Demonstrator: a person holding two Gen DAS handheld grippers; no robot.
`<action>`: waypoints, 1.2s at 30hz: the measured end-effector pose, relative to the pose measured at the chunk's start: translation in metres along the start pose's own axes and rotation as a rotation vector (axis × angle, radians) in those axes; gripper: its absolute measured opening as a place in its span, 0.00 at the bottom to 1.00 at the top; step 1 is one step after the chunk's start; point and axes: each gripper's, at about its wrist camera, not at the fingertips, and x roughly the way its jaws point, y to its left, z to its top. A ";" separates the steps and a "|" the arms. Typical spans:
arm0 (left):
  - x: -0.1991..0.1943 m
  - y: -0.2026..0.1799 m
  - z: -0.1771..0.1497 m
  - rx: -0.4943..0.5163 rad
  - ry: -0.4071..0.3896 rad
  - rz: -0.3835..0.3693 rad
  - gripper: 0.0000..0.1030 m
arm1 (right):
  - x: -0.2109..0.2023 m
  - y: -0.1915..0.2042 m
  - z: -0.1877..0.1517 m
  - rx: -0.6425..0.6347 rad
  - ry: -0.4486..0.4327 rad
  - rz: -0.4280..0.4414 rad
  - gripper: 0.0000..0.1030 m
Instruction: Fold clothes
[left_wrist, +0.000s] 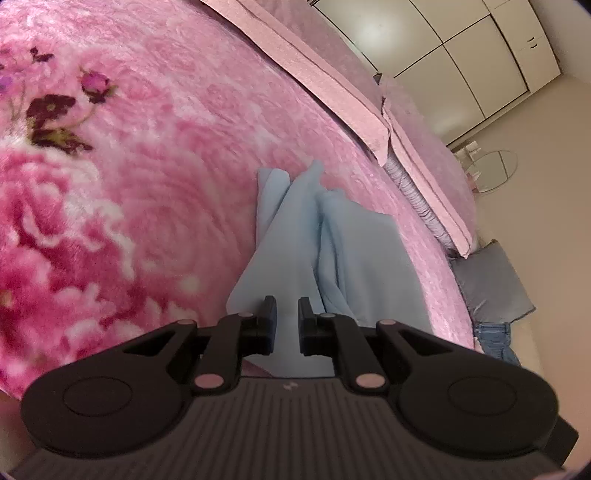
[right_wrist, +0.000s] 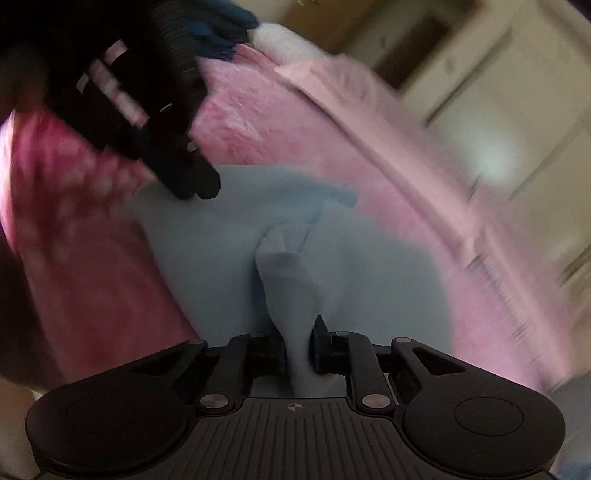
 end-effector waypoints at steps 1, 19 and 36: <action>-0.002 -0.001 0.000 0.001 -0.002 -0.003 0.07 | -0.006 -0.003 -0.001 0.009 -0.008 0.018 0.17; 0.097 -0.020 0.054 -0.024 0.224 -0.095 0.30 | 0.003 -0.205 -0.067 0.891 0.284 0.064 0.64; 0.090 -0.037 0.098 0.123 0.171 -0.153 0.10 | 0.071 -0.196 -0.036 0.745 0.408 0.212 0.48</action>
